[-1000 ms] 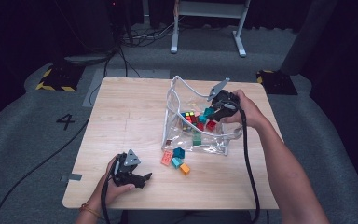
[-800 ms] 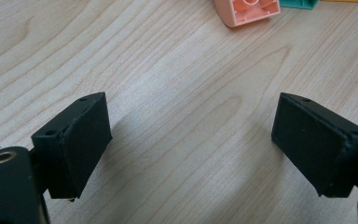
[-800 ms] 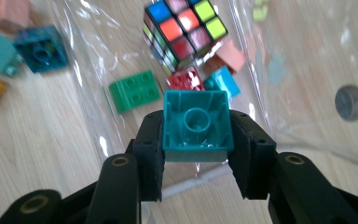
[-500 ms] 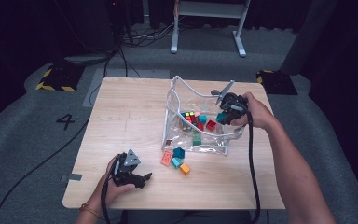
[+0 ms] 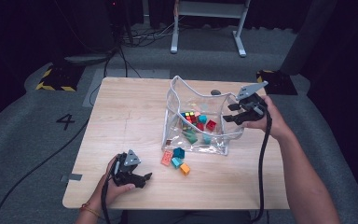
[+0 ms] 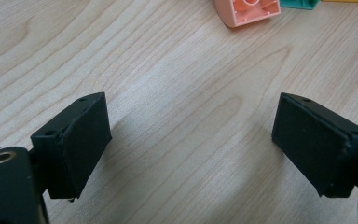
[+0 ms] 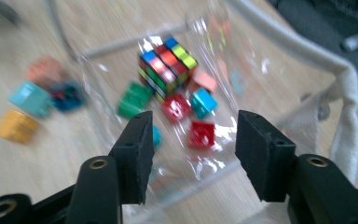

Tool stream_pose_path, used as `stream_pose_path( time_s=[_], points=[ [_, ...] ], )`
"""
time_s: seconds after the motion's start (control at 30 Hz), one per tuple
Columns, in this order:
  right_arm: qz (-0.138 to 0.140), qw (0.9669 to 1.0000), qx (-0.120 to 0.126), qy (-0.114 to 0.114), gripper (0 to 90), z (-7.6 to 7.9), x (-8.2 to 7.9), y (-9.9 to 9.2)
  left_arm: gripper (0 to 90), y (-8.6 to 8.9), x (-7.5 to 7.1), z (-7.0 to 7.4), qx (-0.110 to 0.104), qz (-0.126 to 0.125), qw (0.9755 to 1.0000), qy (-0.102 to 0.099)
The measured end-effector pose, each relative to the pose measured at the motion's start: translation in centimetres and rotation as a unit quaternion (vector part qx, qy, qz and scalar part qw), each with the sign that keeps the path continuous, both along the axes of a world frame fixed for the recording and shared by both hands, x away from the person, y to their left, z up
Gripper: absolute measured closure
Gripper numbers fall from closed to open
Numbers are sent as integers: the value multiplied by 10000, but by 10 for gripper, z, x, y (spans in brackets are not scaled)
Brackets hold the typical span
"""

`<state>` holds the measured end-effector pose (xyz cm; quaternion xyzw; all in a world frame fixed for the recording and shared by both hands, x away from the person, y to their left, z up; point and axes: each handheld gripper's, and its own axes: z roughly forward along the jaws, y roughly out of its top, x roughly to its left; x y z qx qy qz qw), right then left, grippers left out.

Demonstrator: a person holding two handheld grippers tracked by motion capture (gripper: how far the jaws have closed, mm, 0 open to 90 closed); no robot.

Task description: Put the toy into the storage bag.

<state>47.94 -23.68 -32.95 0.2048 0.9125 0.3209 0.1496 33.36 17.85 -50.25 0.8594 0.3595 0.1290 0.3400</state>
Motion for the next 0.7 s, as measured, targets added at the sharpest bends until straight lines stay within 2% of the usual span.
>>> stream_pose_path(
  time_s=[0.03, 0.1, 0.17, 0.27, 0.3, 0.37, 0.4, 0.47, 0.63, 0.7],
  points=[
    [68, 9997, 197, -101, 467, 1, -5, -3, 116, 0, 0, 0, 0, 1, 10000, -1],
    [-3, 9982, 512, -315, 454, 4, -16, -7, 116, 0, 0, 0, 1, -1, 10000, 0],
    [-32, 9955, 830, -462, 437, 8, -28, -12, 116, 0, 0, 0, -5, 4, 10000, 4],
    [9, 9924, 1097, -553, 404, 11, -44, -18, 116, 0, 0, 0, 1, 1, 10000, 0],
    [-15, 9918, 1125, -613, 383, 13, -51, -20, 116, 0, 0, 0, 2, -1, 10000, -1],
    [-29, 9910, 1149, -687, 366, 13, -56, -22, 116, 0, 0, 0, 2, 0, 10000, -1],
    [-22, 9886, 1258, -825, 354, 11, -72, -30, 116, 0, 0, 0, 3, 0, 10000, -1],
    [-72, 9867, 1354, -900, 340, 9, -84, -34, 116, 0, 0, 0, 2, 1, 10000, -1],
    [23, 9827, 1642, -851, 353, -6, -112, -46, 116, 0, 0, 0, 4, 11, 10000, 0],
    [39, 9832, 1635, -810, 355, -14, -120, -46, 116, 0, 0, 0, 1, 12, 10000, 1]
  ],
)
